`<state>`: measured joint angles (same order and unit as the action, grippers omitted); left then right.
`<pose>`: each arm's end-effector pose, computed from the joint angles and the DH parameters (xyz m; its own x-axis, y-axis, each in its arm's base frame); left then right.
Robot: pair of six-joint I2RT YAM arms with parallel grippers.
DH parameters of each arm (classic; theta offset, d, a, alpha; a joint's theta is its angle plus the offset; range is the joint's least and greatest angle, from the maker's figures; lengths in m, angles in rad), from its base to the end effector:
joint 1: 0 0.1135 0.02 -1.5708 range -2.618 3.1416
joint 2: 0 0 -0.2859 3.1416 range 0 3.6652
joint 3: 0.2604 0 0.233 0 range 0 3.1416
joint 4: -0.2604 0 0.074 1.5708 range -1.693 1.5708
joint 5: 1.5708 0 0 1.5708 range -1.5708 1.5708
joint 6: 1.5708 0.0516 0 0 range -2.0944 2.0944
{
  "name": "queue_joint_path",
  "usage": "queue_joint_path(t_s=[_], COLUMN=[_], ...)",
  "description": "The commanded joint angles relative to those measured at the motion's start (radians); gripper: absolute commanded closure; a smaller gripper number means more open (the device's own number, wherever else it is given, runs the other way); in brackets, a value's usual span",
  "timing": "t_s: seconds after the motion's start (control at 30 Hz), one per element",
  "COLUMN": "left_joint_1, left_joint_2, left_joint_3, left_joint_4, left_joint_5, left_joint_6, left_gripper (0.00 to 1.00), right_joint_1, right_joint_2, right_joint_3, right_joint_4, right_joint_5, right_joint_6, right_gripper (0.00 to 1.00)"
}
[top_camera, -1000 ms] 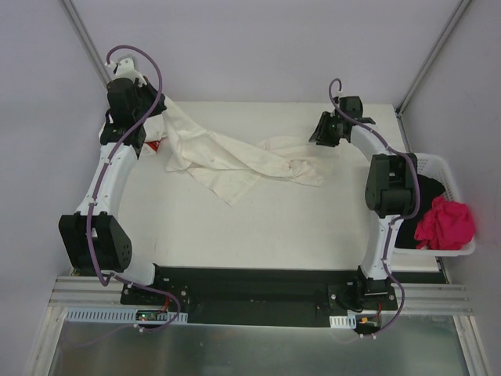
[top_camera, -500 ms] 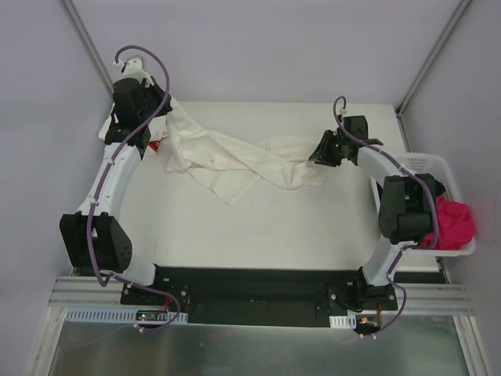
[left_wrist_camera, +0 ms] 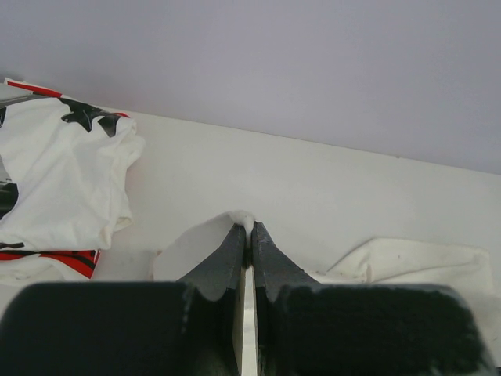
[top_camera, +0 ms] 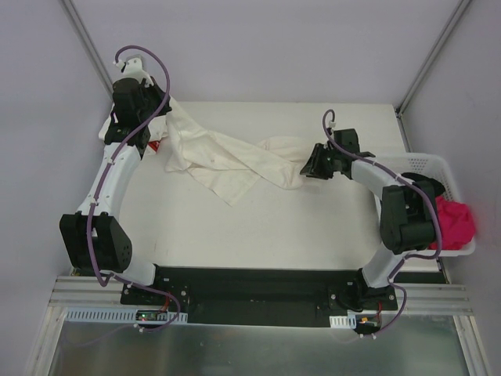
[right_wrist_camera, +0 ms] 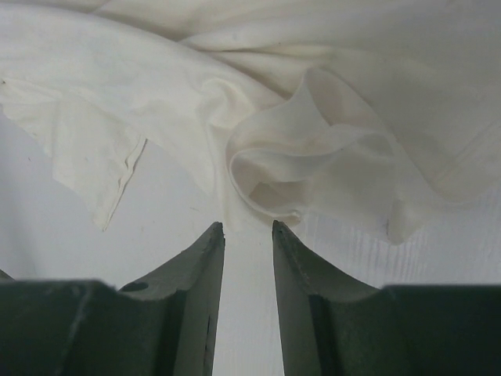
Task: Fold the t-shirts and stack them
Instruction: Flatten out the tshirt
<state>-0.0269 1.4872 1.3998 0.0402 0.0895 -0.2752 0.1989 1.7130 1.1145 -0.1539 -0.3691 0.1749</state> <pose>0.3507 -0.0141 0.4326 -0.0769 -0.2687 -0.9602 0.0989 0.9562 -0.2755 0.3585 0.0913 0.2358 -0.7367 0.0171 -0.6760 -0.3191 0.8726 0.3698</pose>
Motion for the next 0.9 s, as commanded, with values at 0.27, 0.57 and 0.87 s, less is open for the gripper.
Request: queue_joint_path(t_s=[0.27,0.57,0.87], left_joint_1=[-0.007,-0.007,-0.007], left_joint_2=[-0.025,-0.021,-0.004], left_joint_3=[0.025,0.041,0.051], left_joint_4=[0.036,0.033,0.026], left_joint_5=[-0.022,-0.011,-0.008], left_joint_6=[0.021,0.024,0.030], left_gripper=[1.00,1.00,1.00], right_joint_1=[0.008,0.008,0.008], right_joint_2=[0.013,0.066,0.100], right_joint_3=[-0.044,-0.082,-0.085], right_joint_4=[0.091,0.204,0.269], right_joint_5=[-0.005,-0.004,-0.050], right_joint_6=[0.015,0.046,0.077], right_gripper=[0.66,0.64,0.50])
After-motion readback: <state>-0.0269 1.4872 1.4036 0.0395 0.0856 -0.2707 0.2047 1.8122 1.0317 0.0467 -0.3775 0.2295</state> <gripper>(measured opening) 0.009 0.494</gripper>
